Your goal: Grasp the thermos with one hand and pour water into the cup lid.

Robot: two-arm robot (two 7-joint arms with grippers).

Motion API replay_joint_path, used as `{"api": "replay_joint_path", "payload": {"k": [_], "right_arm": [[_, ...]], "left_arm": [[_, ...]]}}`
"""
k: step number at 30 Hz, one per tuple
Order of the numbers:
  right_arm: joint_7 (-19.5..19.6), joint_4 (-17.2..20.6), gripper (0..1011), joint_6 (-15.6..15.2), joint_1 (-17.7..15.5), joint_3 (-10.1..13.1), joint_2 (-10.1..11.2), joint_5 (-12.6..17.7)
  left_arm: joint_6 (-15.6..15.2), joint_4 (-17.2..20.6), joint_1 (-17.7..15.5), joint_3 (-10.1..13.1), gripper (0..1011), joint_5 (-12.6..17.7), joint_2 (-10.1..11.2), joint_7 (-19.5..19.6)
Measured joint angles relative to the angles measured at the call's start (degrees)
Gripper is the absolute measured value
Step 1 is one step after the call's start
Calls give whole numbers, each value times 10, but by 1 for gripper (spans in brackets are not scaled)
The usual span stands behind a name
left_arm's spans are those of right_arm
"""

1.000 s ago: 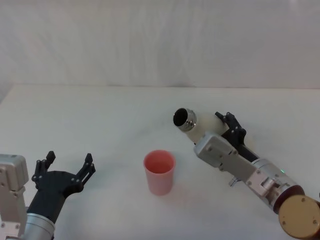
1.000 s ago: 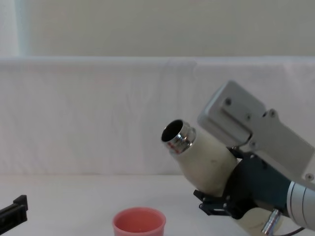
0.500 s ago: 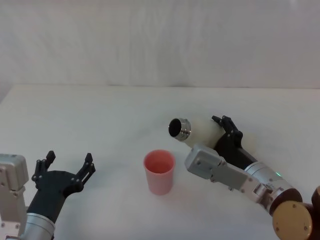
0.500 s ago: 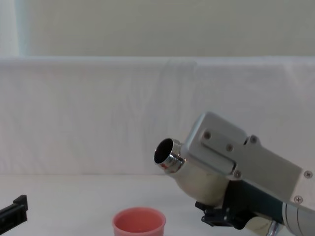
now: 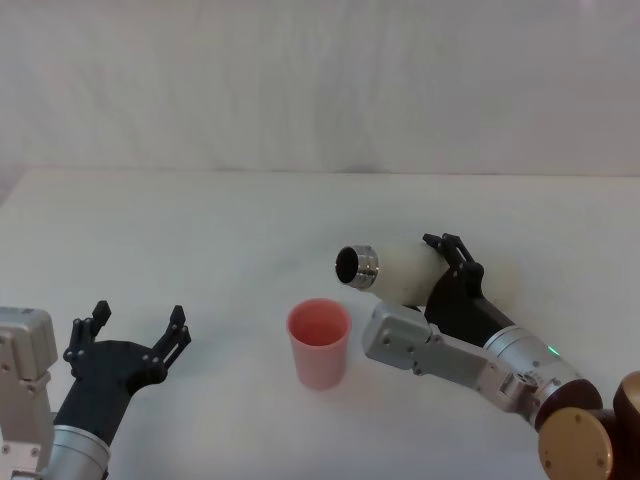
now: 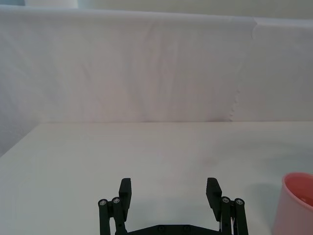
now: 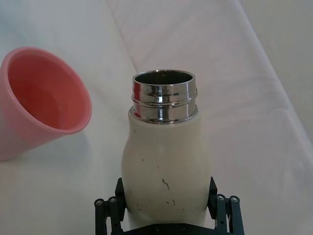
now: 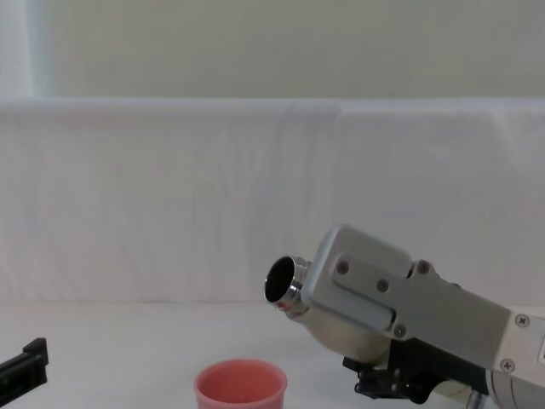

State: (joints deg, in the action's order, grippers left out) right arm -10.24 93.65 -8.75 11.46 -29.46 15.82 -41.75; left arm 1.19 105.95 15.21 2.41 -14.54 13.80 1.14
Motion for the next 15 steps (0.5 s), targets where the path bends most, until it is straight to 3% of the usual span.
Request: {"api": "replay_joint_path", "payload": {"k": [15], "right_arm": [[-11, -7, 959, 2, 9, -10, 1, -24]], "left_arm": [[0, 0, 0, 0, 1001, 0, 0, 0]]}}
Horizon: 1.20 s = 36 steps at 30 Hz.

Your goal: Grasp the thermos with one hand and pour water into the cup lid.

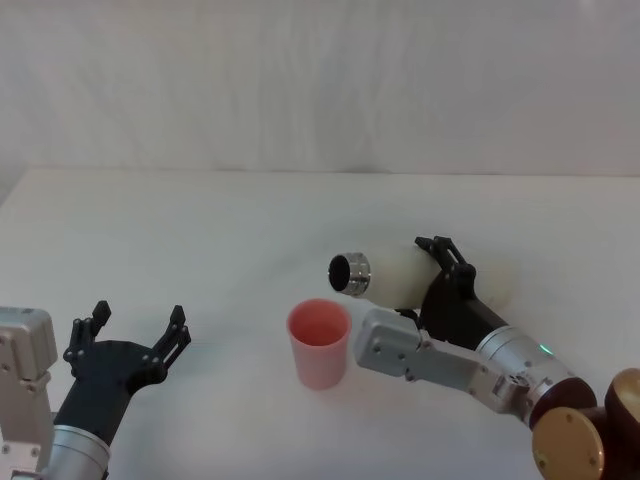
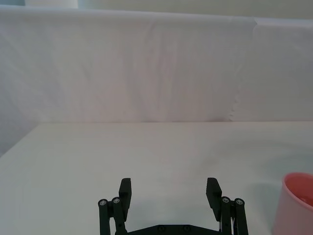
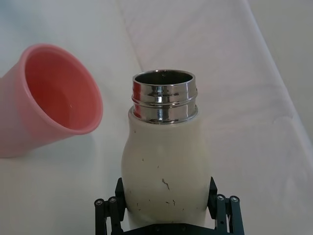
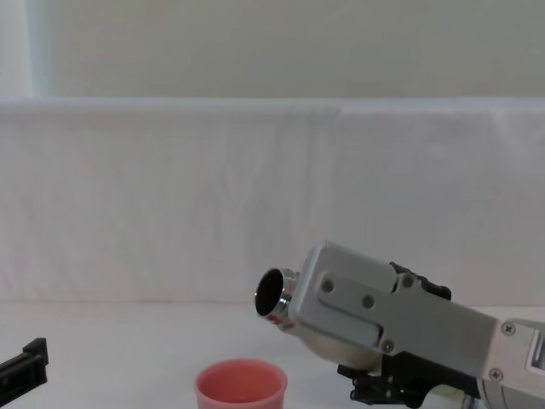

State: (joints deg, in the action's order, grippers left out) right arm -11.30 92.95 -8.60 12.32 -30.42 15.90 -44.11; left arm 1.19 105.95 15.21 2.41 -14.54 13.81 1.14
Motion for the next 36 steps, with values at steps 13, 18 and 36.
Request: {"api": "replay_joint_path", "payload": {"k": [13, 18, 36], "right_arm": [[-5, 0, 959, -7, 5, -11, 7, -26], [-6, 0, 959, -12, 7, -15, 9, -40], [-7, 1, 959, -17, 11, -24, 14, -67]], "left_arm": [[0, 0, 0, 0, 1001, 0, 0, 0], [0, 0, 0, 0, 1001, 0, 0, 0], [0, 0, 0, 0, 1001, 0, 0, 0]]}}
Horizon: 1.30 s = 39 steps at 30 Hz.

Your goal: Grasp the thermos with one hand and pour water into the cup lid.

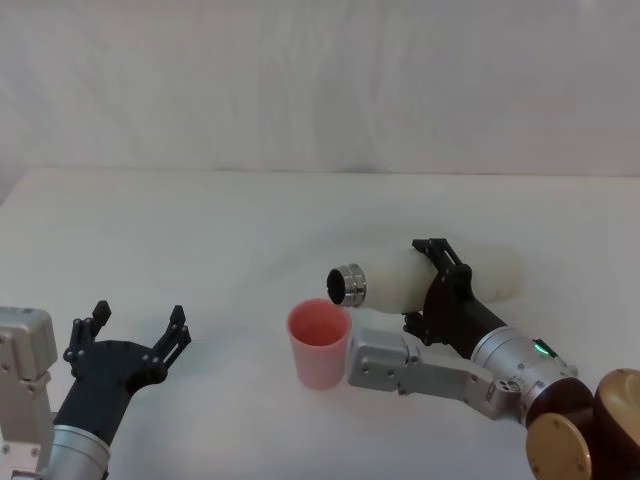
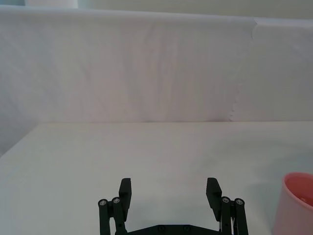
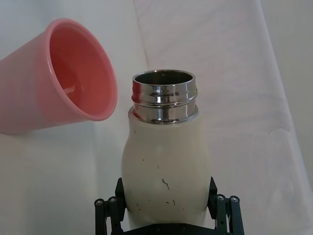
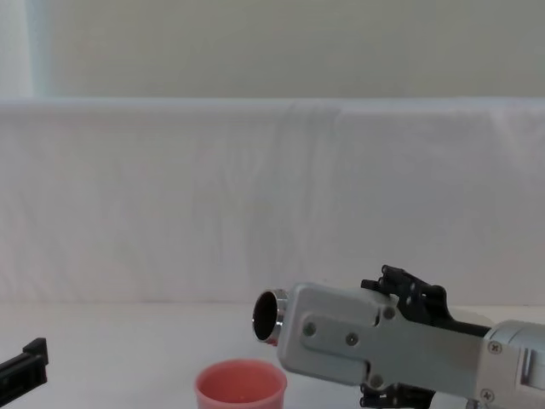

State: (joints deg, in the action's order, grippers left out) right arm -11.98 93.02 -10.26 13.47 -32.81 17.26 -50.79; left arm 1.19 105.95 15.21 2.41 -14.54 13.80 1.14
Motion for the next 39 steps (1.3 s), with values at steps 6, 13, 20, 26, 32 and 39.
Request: {"api": "replay_joint_path", "payload": {"k": [6, 13, 20, 26, 32, 39], "right_arm": [[0, -3, 959, -1, 2, -4, 2, -10], [0, -4, 959, -2, 4, -8, 3, -19], [2, -4, 959, -4, 5, -11, 4, -28], [2, -4, 959, -5, 7, -12, 5, -32], [2, -3, 959, -6, 9, -14, 7, -39], [2, -3, 959, -9, 11, -20, 9, -51]], "left_arm": [[0, 0, 0, 0, 1001, 0, 0, 0], [0, 0, 0, 0, 1001, 0, 0, 0], [0, 0, 0, 0, 1001, 0, 0, 0], [0, 0, 0, 0, 1001, 0, 0, 0], [0, 0, 0, 0, 1001, 0, 0, 0], [0, 0, 0, 0, 1001, 0, 0, 0]]}}
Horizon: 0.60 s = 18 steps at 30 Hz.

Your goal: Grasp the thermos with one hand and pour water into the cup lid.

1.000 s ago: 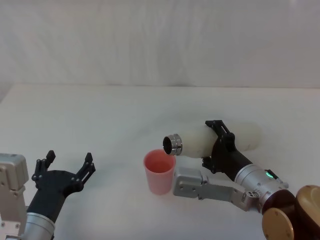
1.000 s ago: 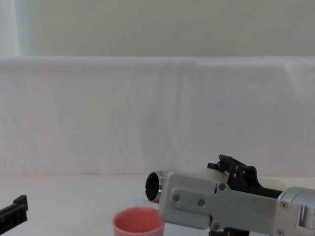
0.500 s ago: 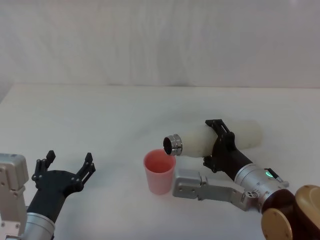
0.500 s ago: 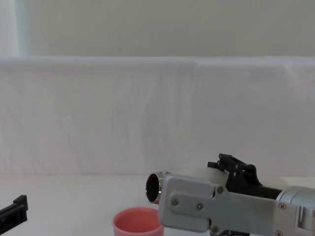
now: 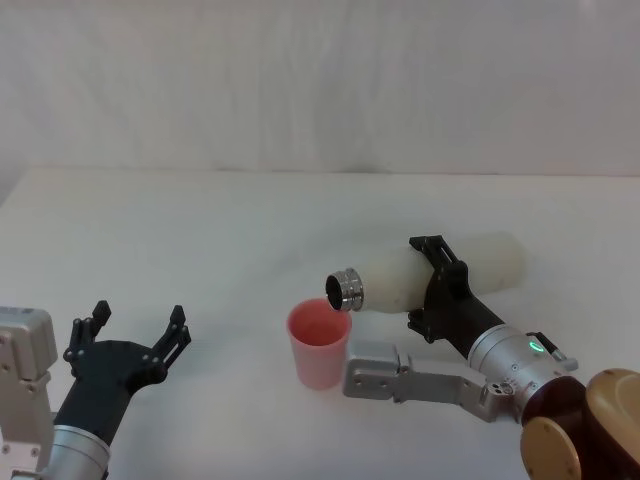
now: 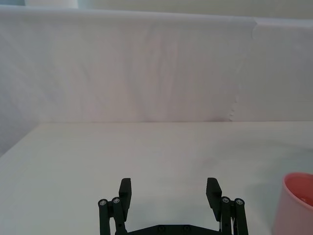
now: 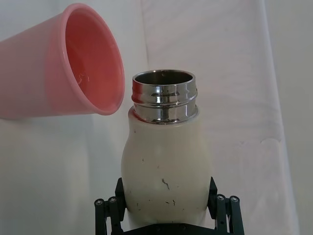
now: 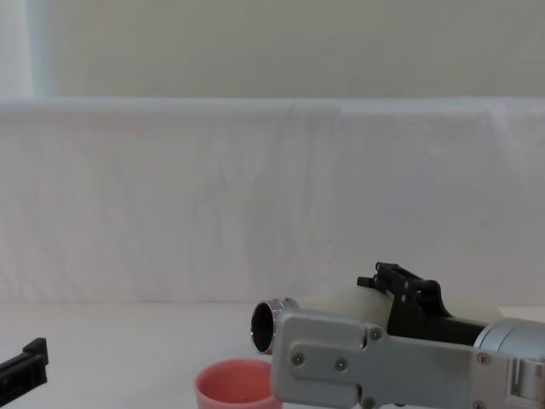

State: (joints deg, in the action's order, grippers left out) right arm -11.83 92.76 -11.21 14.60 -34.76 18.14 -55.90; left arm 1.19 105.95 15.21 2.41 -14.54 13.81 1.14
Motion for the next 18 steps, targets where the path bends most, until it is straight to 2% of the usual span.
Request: {"api": "replay_joint_path", "payload": {"k": [18], "right_arm": [[-3, -1, 959, -1, 6, -4, 1, -9]], "left_arm": [[0, 0, 0, 0, 1001, 0, 0, 0]]}}
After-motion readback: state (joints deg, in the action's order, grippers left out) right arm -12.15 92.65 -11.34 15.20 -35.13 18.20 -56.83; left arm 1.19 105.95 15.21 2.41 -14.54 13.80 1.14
